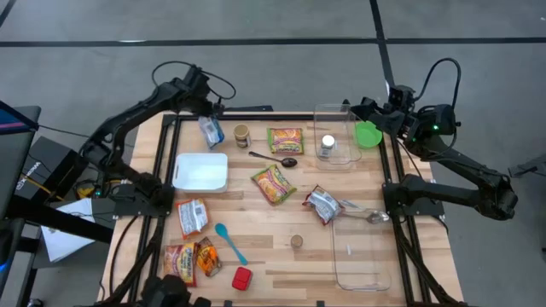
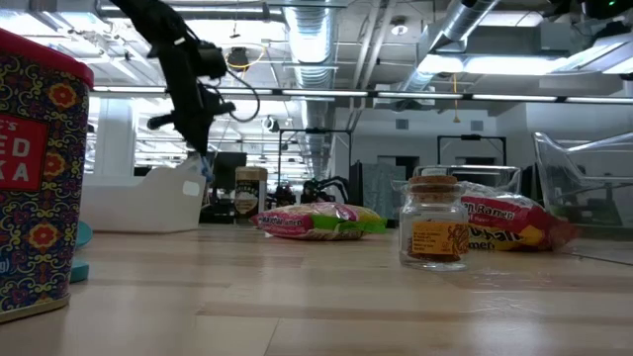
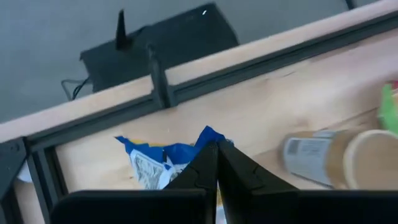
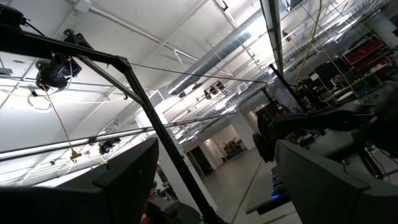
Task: Pick & Place Food Item
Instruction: Put the blue noodle pack into the bottom transparent bin
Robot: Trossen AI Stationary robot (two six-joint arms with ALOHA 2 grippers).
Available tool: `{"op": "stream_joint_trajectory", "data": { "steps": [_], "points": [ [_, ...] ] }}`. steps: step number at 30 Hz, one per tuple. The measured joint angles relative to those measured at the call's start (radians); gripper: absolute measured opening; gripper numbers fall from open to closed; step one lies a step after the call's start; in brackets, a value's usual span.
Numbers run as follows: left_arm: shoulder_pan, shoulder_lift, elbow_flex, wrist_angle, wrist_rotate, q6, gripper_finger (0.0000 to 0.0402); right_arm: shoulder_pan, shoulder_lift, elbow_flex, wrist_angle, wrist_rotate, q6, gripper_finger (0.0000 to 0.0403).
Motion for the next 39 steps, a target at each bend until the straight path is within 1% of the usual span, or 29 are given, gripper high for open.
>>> {"op": "stream_joint_trajectory", "data": {
  "steps": [9,15,18,23,26,32,39],
  "points": [
    [0.001,-0.114,0.0,0.013,0.049,-0.003,0.0,0.0,0.0,0.0,0.0,0.001,-0.025,0.0315],
    [0.001,-0.177,0.0,0.032,0.057,-0.004,0.0,0.0,0.0,0.0,0.009,0.002,-0.027,0.0315],
    [0.004,-0.216,0.0,0.069,0.058,-0.035,0.0,0.0,0.0,0.0,0.008,0.004,-0.035,0.0315],
    [0.014,-0.282,0.0,0.152,0.118,-0.092,0.0,0.0,0.0,0.0,0.014,0.007,-0.07,0.0315],
    [0.014,-0.314,0.0,0.182,0.127,-0.113,0.0,0.0,0.0,0.0,0.041,0.008,-0.077,0.0315],
    [0.014,-0.319,0.0,0.15,0.127,-0.116,0.0,0.0,-0.001,0.0,0.046,0.008,-0.077,0.0315],
    [-0.008,-0.269,0.0,0.139,0.126,-0.128,0.0,0.0,-0.001,0.0,0.045,0.008,-0.077,0.0315]
  ]
}}
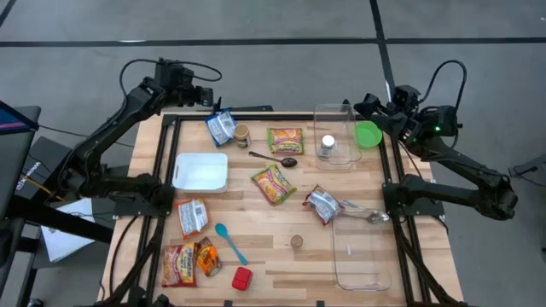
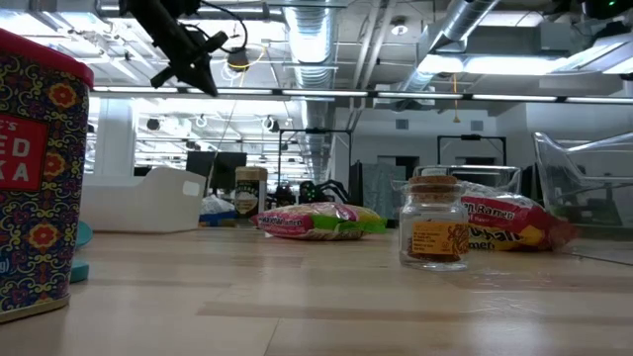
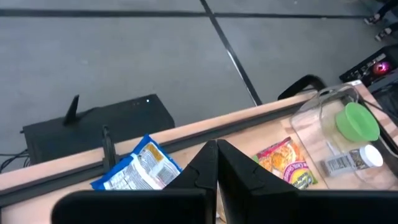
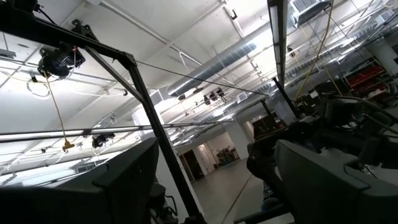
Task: Pick & Place Food Item
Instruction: Put the blue noodle pack into the bottom transparent bin
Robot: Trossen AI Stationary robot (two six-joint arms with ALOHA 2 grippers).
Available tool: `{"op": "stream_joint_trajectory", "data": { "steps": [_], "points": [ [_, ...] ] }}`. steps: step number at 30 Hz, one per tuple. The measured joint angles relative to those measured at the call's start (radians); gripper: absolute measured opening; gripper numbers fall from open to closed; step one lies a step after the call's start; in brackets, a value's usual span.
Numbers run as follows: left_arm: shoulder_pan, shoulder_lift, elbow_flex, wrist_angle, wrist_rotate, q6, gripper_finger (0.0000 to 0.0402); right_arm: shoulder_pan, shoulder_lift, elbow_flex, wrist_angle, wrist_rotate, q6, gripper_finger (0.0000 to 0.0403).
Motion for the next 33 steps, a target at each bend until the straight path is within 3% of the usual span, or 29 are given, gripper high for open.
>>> {"op": "stream_joint_trajectory", "data": {
  "steps": [11,16,25,29,33],
  "points": [
    [-0.001,0.046,0.0,0.037,-0.021,-0.016,0.0011,0.0,0.0,0.0,0.0,0.0,0.016,0.0315],
    [0.0,0.046,0.0,0.016,-0.095,-0.09,0.0035,0.0,0.0,0.0,0.0,0.0,0.019,0.0315],
    [-0.048,0.163,0.001,-0.084,-0.16,-0.177,0.0155,0.0,0.0,0.0,0.0,0.0,0.019,0.0315],
    [-0.1,0.247,0.001,-0.045,-0.242,-0.215,0.0211,0.0,0.0,0.0,0.0,0.0,0.019,0.0315],
    [-0.132,0.337,0.001,-0.003,-0.288,-0.229,0.024,0.0,0.0,0.0,-0.001,0.0,0.019,0.0315]
  ]
}}
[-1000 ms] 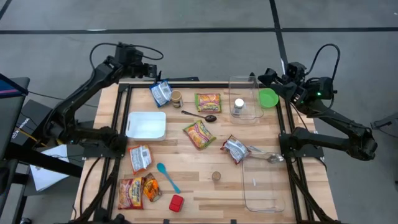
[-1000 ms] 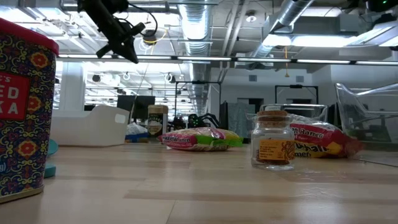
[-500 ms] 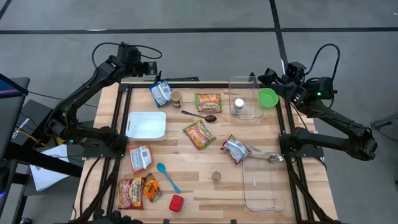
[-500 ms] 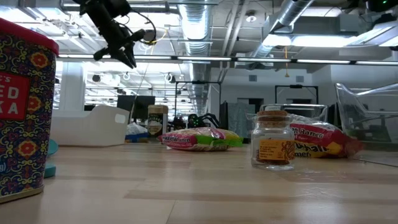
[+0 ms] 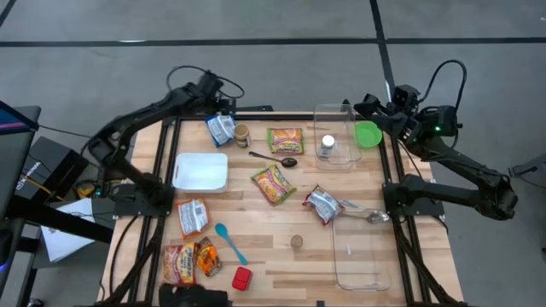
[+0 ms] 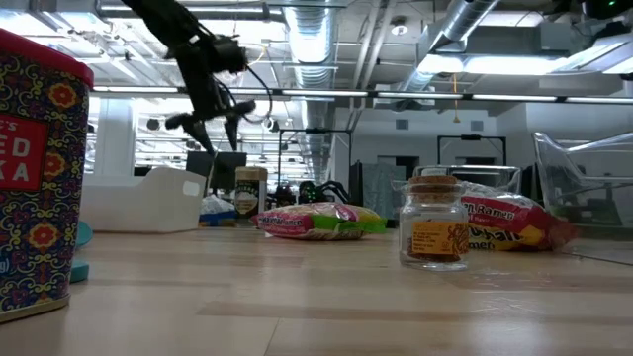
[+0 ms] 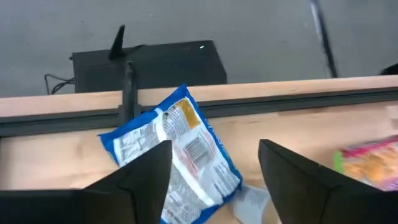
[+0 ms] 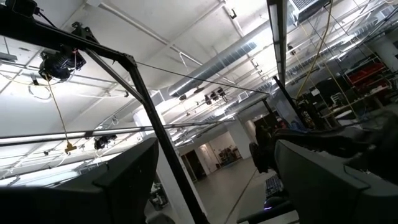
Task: Pick & Place Food Item
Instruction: Put the blue noodle pack into the bottom transparent bin
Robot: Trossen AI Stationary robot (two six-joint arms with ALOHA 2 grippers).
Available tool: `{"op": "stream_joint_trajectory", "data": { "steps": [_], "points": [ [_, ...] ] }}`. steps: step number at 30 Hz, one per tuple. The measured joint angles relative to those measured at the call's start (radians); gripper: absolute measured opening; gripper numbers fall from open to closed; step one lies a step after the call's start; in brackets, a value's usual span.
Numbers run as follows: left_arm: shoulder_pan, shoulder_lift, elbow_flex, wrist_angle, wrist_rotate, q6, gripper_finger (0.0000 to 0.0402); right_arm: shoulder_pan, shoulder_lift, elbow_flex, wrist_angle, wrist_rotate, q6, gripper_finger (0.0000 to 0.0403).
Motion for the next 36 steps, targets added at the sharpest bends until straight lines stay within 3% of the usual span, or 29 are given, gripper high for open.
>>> {"op": "stream_joint_trajectory", "data": {
  "steps": [13,26,36],
  "points": [
    [-0.01,0.194,0.0,0.001,-0.077,-0.068,0.023,0.0,0.0,0.0,-0.011,-0.001,0.007,0.0315],
    [-0.009,0.244,0.0,-0.037,-0.134,-0.086,0.0211,0.0,0.0,0.0,-0.015,-0.004,0.008,0.0315],
    [0.002,0.248,0.0,-0.023,-0.137,-0.093,0.0174,0.0,0.0,0.0,-0.015,-0.008,0.019,0.0315]
  ]
}}
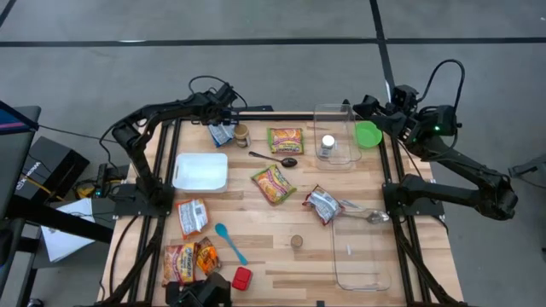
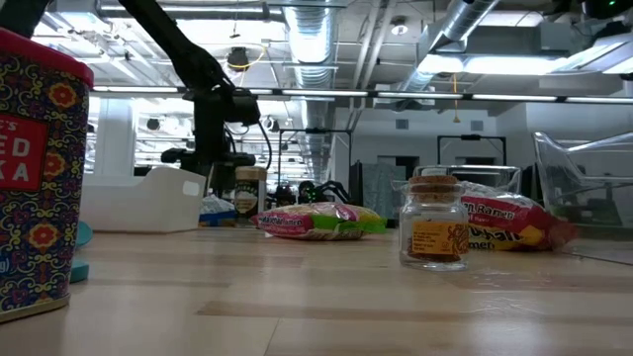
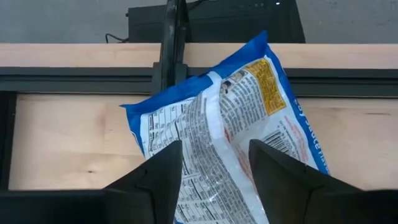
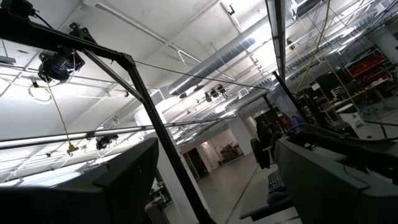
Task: Pick & Place Food Item
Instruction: Put the blue noodle pack into the bottom transparent bin
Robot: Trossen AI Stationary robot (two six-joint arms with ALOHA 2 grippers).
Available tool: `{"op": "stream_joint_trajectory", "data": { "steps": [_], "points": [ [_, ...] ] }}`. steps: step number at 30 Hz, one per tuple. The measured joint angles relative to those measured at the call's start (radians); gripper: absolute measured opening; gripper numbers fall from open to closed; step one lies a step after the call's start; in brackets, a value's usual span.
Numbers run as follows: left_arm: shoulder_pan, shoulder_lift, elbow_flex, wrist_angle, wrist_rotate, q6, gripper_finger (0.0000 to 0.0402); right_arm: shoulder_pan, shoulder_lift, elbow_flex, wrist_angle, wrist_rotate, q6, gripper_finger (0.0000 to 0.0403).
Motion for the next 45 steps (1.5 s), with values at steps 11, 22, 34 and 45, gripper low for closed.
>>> {"op": "stream_joint_trajectory", "data": {
  "steps": [11,22,34,45],
  "points": [
    [0.005,0.0,0.0,-0.017,0.017,-0.016,0.0153,0.0,0.0,0.0,0.0,0.0,0.0,0.0315],
    [0.004,-0.001,-0.001,-0.01,0.028,-0.212,0.016,0.0,0.0,0.0,0.0,-0.003,-0.002,0.0315],
    [0.004,0.022,-0.001,-0.004,0.016,-0.259,0.0176,0.0,0.0,0.0,0.0,-0.01,-0.003,0.0315],
    [0.007,0.032,-0.001,0.004,0.022,-0.259,0.0121,0.0,0.0,0.0,0.0,-0.01,0.005,0.0315]
  ]
}}
